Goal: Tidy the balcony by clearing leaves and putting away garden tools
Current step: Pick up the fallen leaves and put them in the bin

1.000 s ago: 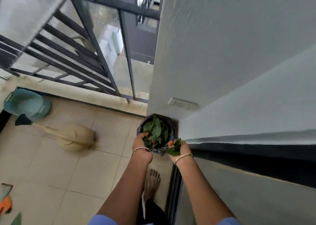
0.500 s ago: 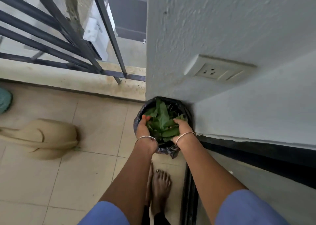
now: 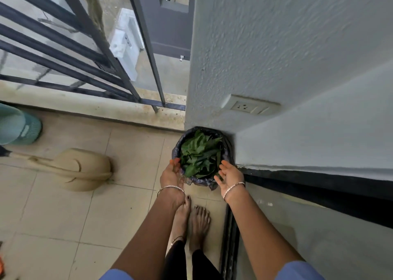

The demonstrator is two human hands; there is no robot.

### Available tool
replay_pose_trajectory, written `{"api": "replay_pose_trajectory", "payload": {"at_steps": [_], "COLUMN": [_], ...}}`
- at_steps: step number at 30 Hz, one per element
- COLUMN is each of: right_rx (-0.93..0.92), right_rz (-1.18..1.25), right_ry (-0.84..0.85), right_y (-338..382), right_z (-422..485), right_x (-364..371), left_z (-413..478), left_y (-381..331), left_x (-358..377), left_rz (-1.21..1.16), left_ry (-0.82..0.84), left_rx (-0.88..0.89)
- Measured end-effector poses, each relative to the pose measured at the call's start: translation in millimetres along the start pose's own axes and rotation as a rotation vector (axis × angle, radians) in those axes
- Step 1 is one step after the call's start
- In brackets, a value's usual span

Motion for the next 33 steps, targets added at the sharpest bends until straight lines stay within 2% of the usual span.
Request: {"api": "replay_pose_trajectory", "payload": {"at_steps": [5,9,13,19,27,33], "right_rx": [-0.079,-0.085,-0.097,-0.177,-0.14,-0.108], "right_rz": [-0.146,-0.148,-0.168,-0.289,-0.581,-0.79], "right_ry": [0.061,0.167,0.303,0.522,0.791,0.902], "right_y": [20,44,64,74,3,-82], "right_z": [-103,-194,-290,-411,-526,-593], "right_x": [1,16,40,77,121,125], "left_z": [-90,-178,-262,-355,-444,-483], "left_y": [-17,-43,-64,-83,-101,-82], "left_x": [-25,-39,-56,-89,-199,-309], "left_rz": [-0.026,-0.107,-0.215,-0.252,-0.431,-0.586], "left_ry": [0.053,0.065,0.075,0.088,-0.133,-0.313], "left_rx": [0.076,0.177,0.284,0.448,0.613,0.674]}}
Point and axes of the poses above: each hand's wrist, its own z-axis towards the middle knuckle, its own x-axis out of the palm, y = z × x, the point moved 7 cm from there along z, towards the middle knuckle, and after that the axes turned 14 degrees about z, right-handed, at the moved point
